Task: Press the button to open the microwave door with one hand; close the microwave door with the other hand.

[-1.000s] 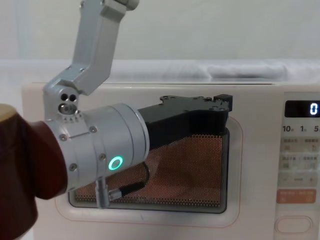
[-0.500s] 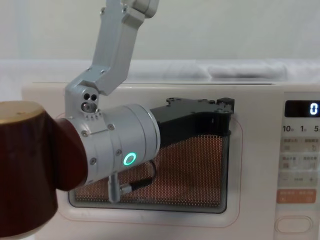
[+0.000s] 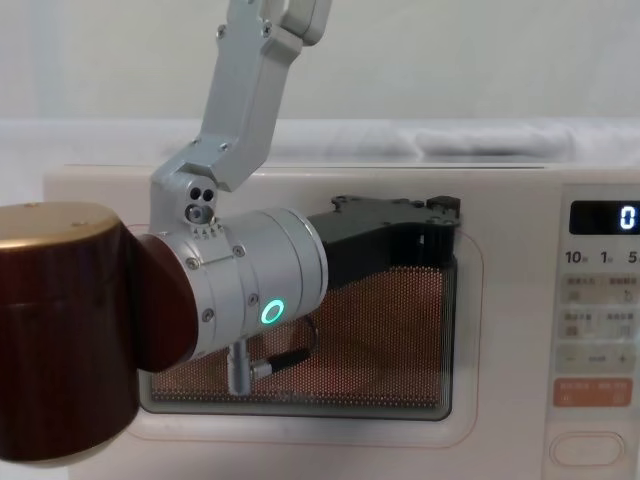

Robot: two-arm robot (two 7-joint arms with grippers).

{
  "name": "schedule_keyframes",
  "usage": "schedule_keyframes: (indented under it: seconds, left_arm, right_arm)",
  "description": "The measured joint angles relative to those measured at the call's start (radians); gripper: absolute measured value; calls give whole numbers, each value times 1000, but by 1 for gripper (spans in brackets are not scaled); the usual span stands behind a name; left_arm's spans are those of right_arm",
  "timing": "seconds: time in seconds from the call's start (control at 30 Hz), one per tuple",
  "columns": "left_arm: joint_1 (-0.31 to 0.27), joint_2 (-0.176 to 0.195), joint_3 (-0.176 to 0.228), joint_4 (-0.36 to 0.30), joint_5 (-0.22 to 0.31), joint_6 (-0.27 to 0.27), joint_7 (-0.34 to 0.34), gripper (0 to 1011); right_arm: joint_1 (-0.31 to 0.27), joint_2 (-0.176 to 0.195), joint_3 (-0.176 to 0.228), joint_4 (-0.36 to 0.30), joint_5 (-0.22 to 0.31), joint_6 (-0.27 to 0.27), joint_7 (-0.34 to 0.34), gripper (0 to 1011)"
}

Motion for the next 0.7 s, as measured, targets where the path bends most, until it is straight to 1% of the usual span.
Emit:
schedule_keyframes:
  seconds: [0.37, 0.7]
  left_arm:
    - [-5, -30, -20, 26, 19, -17, 24, 0]
    - [1, -44, -34, 25, 26, -22, 32, 0]
  right_arm:
    - [0, 0, 0, 0, 0, 0, 0, 1002]
    - [0, 0, 0, 0, 0, 0, 0, 1002]
